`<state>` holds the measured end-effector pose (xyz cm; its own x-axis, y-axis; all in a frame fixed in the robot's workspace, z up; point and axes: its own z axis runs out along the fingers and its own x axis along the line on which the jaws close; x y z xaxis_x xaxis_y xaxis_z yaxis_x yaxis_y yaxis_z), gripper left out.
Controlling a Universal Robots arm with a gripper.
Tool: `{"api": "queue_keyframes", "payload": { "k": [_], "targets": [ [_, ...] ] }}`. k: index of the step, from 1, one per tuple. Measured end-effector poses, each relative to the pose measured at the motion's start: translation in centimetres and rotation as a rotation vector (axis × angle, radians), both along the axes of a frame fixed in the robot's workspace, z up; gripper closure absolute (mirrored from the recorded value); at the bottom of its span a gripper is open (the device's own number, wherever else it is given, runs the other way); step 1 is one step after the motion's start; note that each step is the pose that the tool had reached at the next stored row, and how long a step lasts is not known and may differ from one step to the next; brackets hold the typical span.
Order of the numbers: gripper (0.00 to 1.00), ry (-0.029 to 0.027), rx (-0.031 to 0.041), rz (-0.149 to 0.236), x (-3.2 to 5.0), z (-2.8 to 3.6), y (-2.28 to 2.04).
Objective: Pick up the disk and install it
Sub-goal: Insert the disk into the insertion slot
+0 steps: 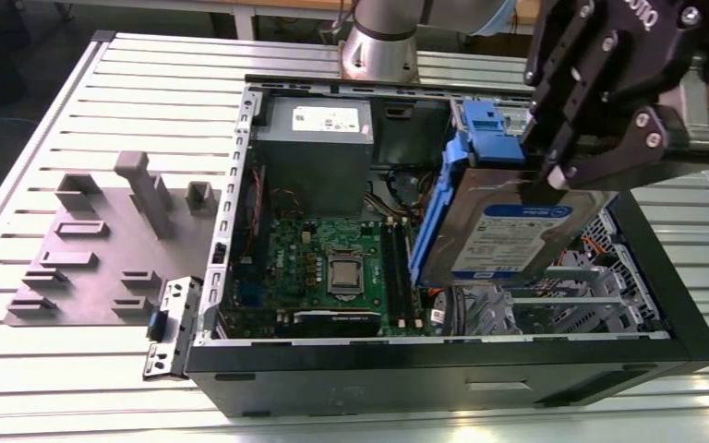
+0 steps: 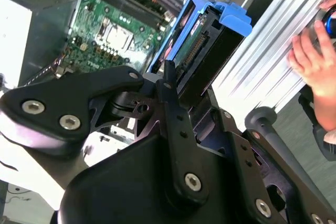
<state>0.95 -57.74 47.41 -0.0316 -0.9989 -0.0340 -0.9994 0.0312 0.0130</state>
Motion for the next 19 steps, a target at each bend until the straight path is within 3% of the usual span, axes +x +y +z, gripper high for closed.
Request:
{"api": "queue_keyframes", "payload": {
  "k": [19],
  "targets": [
    [0.65,0.0007,0.0,0.0,8.38,-0.73,-0.04]
  ]
}}
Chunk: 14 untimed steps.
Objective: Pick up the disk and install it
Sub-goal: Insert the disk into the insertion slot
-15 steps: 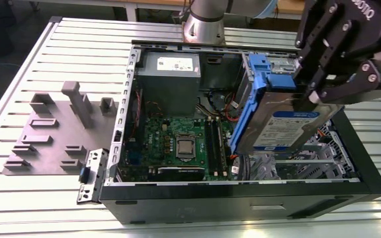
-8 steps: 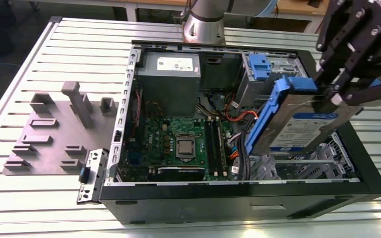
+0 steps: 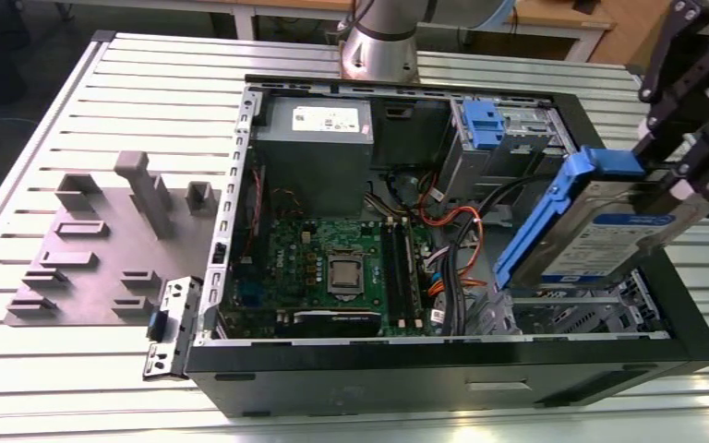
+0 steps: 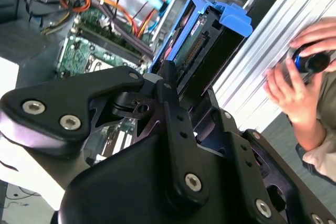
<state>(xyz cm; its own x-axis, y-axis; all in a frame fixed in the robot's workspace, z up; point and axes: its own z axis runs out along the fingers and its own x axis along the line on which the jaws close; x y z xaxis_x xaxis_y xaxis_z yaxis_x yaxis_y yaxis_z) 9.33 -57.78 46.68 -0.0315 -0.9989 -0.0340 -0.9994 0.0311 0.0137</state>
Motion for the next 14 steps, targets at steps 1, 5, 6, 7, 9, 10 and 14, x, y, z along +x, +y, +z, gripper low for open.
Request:
{"api": "queue_keyframes", "payload": {
  "k": [1,5,6,7,9,10,14],
  "targets": [
    [0.65,0.0001,0.0,0.0,0.45,-0.05,0.0],
    [0.65,0.001,-0.0002,0.0,1.32,-0.62,0.01],
    [0.65,0.0012,-0.0002,0.0,1.32,-0.71,0.01],
    [0.65,0.0012,-0.0001,0.0,1.32,-0.74,0.0],
    [0.65,0.0013,-0.0001,0.0,1.33,-0.83,0.0],
    [0.65,0.0014,-0.0001,0.0,1.33,-0.95,0.0],
    [0.65,0.0016,-0.0001,0.0,1.33,-1.17,0.0]
  ]
}}
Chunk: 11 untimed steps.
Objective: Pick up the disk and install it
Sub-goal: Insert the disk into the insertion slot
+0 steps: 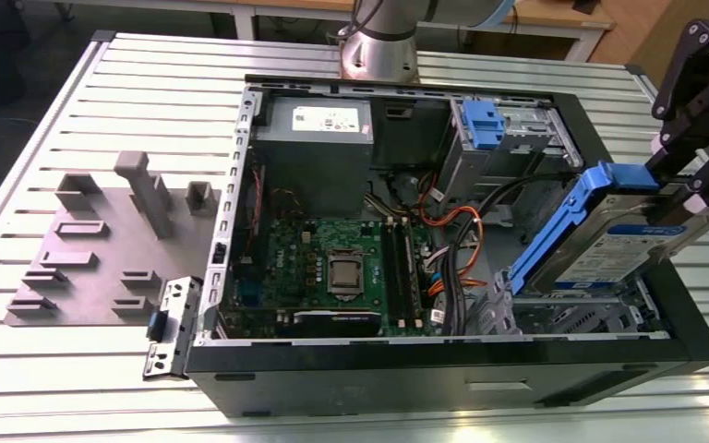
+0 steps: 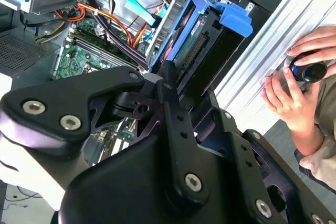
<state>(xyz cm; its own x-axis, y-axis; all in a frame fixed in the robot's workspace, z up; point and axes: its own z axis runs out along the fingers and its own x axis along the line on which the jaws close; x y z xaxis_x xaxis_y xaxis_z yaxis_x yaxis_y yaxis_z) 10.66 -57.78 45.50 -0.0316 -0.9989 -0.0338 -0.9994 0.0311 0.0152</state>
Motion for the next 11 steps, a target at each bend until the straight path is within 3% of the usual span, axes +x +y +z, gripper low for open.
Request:
{"api": "queue_keyframes", "payload": {
  "k": [11],
  "targets": [
    [0.65,0.0,0.0001,-0.001,-0.09,-0.18,0.21]
  ]
}}
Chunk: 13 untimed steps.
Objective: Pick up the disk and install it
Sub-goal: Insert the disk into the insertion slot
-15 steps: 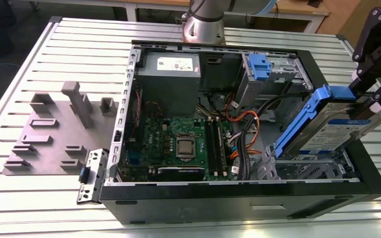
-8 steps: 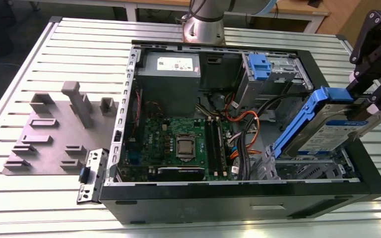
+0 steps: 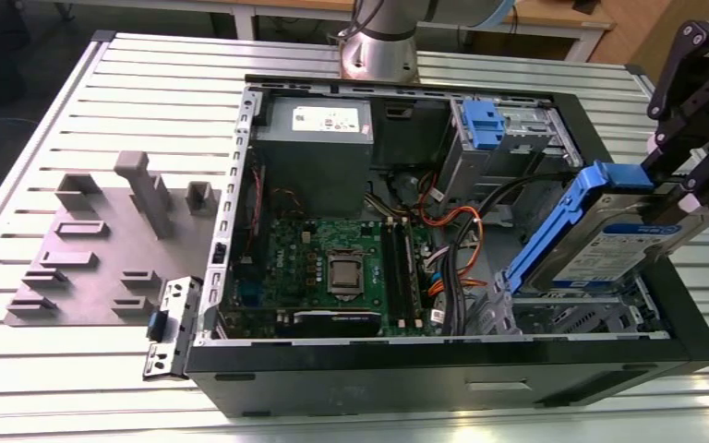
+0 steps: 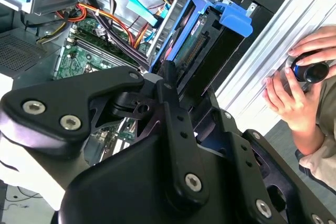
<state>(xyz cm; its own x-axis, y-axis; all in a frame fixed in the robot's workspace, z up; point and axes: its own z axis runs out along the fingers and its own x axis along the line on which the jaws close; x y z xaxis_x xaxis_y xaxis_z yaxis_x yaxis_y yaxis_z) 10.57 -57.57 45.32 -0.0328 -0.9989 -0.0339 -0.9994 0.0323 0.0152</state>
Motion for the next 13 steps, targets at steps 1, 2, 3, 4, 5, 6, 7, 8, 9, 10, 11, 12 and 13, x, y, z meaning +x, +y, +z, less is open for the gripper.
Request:
{"api": "queue_keyframes", "payload": {
  "k": [1,2,3,4,5,6,7,8,9,10,11,12,13],
  "targets": [
    [0.65,0.0,-0.0001,0.0,0.0,0.0,0.0],
    [0.65,0.0,-0.0001,0.0,0.0,0.0,0.0],
    [0.65,0.0,0.0,0.0,0.0,-0.03,0.0],
    [0.65,0.0,0.0001,0.0,0.0,-0.14,0.0],
    [0.65,0.0,0.0,0.0,0.0,-0.3,0.0],
    [0.65,-0.0001,0.0,0.0,-0.01,-0.47,0.0],
    [0.65,0.0,0.0001,0.0,0.0,-0.66,0.0],
    [0.65,0.0,-0.0001,0.0,0.0,-0.83,0.0],
    [0.65,0.0,-0.0001,0.0,0.0,-1.03,0.0],
    [0.65,0.0,0.0,0.0,0.0,-1.21,0.0],
    [0.65,0.0,-0.0001,0.0,0.0,-1.39,0.0],
    [0.65,0.0,-0.0002,0.0,0.0,-1.57,0.0],
    [0.65,0.0,-0.0002,0.0,0.0,-1.75,0.0]
  ]
}}
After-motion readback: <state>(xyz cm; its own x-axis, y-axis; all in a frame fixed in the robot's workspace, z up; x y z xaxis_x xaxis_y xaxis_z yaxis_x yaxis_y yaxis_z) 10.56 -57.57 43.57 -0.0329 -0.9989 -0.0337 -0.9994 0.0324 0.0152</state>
